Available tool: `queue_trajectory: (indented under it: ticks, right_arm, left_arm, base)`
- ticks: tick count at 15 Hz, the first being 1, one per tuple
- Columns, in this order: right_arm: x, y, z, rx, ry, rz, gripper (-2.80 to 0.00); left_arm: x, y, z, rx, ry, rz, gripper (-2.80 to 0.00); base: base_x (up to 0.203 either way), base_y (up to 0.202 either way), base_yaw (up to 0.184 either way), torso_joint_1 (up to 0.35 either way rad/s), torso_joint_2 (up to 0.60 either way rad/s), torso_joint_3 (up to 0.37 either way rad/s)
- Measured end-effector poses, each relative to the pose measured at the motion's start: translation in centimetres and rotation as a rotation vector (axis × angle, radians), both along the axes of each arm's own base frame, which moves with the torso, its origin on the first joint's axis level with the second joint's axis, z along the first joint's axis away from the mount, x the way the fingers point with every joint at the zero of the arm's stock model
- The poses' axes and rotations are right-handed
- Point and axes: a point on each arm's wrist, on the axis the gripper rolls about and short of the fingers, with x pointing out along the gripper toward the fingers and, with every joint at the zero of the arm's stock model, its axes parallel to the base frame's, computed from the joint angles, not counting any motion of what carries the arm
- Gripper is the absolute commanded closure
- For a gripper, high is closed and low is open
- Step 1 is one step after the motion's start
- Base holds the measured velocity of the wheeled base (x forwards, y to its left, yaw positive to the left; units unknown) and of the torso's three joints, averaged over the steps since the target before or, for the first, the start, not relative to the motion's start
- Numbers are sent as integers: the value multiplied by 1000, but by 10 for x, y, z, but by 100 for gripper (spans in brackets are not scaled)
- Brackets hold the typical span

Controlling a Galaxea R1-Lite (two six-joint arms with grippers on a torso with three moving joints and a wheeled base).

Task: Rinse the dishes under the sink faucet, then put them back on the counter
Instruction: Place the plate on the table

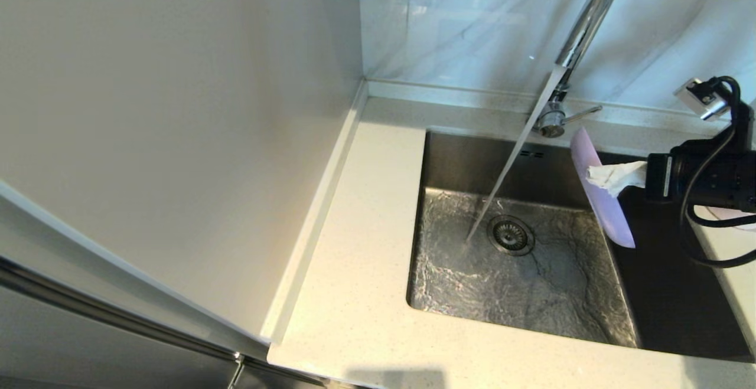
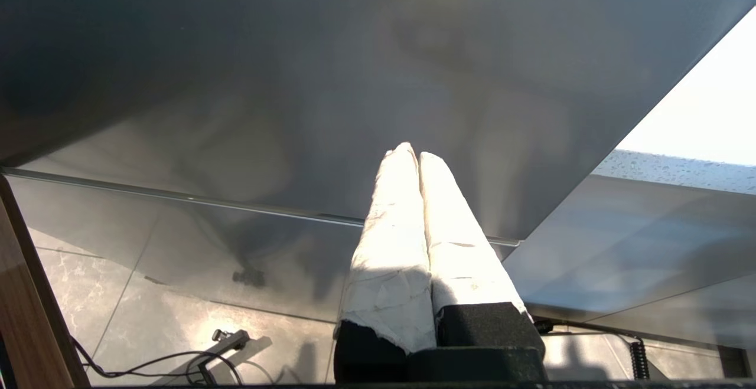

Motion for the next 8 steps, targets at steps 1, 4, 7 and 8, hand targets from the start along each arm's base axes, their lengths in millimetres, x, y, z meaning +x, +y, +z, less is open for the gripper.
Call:
queue_trajectory:
  ticks: [1, 4, 7, 8]
  right_arm:
    - [-6, 0, 5, 46, 3, 13, 0]
    - [-27, 2, 24, 198, 12, 29, 0]
    - [-51, 2, 48, 328, 59, 6, 0]
    - [-59, 1, 57, 360, 92, -13, 0]
  left_arm:
    - [0, 0, 0, 0, 0, 0, 0]
    - [0, 0, 0, 0, 0, 0, 0]
    - [0, 0, 0, 0, 0, 0, 0]
    - [0, 0, 0, 0, 0, 0, 0]
  base:
    - [0, 0, 0, 0, 0, 0]
    - [0, 0, 0, 0, 0, 0]
    - [0, 0, 0, 0, 0, 0]
    - [0, 0, 0, 0, 0, 0]
